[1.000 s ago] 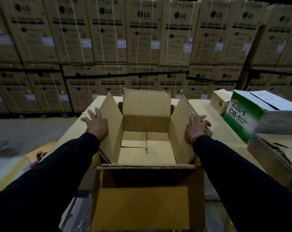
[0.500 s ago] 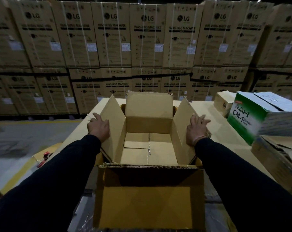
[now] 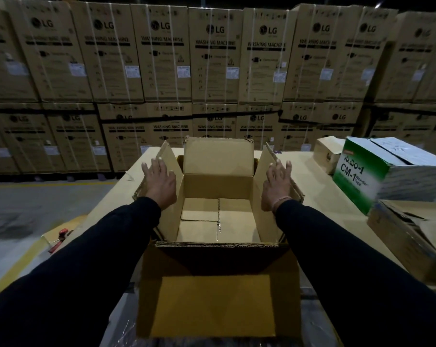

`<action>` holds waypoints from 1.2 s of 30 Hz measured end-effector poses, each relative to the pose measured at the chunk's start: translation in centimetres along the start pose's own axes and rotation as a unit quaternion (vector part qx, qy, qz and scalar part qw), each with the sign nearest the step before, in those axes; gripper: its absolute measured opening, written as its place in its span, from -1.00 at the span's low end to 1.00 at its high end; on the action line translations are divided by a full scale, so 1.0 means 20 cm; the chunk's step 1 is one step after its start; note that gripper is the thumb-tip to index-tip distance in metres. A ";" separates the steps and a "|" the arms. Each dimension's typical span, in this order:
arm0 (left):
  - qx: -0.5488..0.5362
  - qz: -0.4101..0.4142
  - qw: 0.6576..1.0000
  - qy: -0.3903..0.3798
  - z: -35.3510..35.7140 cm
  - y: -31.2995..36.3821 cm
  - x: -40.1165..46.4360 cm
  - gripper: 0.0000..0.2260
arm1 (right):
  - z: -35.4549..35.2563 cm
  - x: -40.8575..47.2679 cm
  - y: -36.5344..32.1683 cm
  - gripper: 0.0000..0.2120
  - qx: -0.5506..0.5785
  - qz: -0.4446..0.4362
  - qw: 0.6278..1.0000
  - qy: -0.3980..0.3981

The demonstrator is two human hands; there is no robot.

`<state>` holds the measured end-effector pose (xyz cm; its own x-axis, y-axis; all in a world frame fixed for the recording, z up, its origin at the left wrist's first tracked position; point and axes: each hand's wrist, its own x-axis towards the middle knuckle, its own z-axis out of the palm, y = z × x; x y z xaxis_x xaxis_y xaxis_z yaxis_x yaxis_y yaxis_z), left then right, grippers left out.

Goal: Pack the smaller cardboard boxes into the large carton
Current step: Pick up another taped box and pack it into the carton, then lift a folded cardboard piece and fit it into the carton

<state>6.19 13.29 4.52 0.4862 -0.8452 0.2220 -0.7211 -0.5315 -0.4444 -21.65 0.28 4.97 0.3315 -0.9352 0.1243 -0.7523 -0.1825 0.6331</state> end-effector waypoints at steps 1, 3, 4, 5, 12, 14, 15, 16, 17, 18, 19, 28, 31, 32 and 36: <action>-0.003 0.004 1.000 0.006 0.00 0.02 0.00 -0.34 | -0.01 0.00 0.00 -0.30 0.001 -0.002 1.000 0.003; -0.015 0.017 1.000 0.020 -0.01 0.04 0.00 -0.33 | -0.02 0.00 0.01 -0.27 0.010 -0.005 1.000 0.011; -0.023 0.026 0.999 0.028 -0.01 0.06 -0.01 -0.32 | -0.03 0.00 0.02 -0.26 0.021 -0.006 1.000 0.013; -0.032 0.036 0.998 0.037 -0.02 0.08 -0.01 -0.31 | -0.03 0.00 0.03 -0.25 0.037 -0.008 0.999 0.013; -0.210 0.138 0.964 0.083 -0.23 0.29 -0.05 -0.27 | -0.04 -0.01 0.24 -0.10 0.268 -0.016 0.963 0.030; -0.236 0.156 0.954 0.105 -0.31 0.38 -0.08 -0.29 | -0.01 -0.04 0.32 -0.08 0.297 -0.008 0.953 0.051; -0.248 0.163 0.948 0.111 -0.35 0.43 -0.10 -0.30 | 0.01 -0.06 0.37 -0.07 0.308 -0.003 0.950 0.059; -0.260 0.170 0.943 0.115 -0.38 0.49 -0.11 -0.30 | 0.04 -0.08 0.42 -0.06 0.318 0.001 0.946 0.064; -0.271 0.177 0.939 0.118 -0.42 0.55 -0.13 -0.30 | 0.08 -0.11 0.48 -0.06 0.326 0.007 0.943 0.066; -0.281 0.183 0.934 0.121 -0.46 0.61 -0.15 -0.31 | 0.11 -0.14 0.54 -0.06 0.333 0.013 0.940 0.068; -0.291 0.190 0.929 0.124 -0.50 0.67 -0.17 -0.31 | 0.16 -0.17 0.60 -0.07 0.340 0.018 0.938 0.070; -0.351 0.283 0.882 0.134 -0.83 1.37 -0.41 -0.32 | 0.80 -0.49 1.18 -0.12 0.382 0.099 0.919 0.017; -0.359 0.304 0.874 0.125 -0.92 1.65 -0.51 -0.31 | 1.05 -0.62 1.35 -0.12 0.395 0.126 0.910 -0.010; -0.365 0.311 0.870 0.118 -0.95 1.75 -0.55 -0.31 | 1.14 -0.66 1.40 -0.12 0.400 0.135 0.906 -0.021; -0.378 0.349 0.853 0.087 -1.03 2.10 -0.68 -0.32 | 1.43 -0.81 1.57 -0.13 0.406 0.169 0.895 -0.073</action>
<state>-40.84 1.33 0.73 -0.2253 -0.9309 0.2876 -0.9491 0.2764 0.1512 -66.92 0.95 0.87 -0.0269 -0.9976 0.0645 -0.9813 0.0140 -0.1922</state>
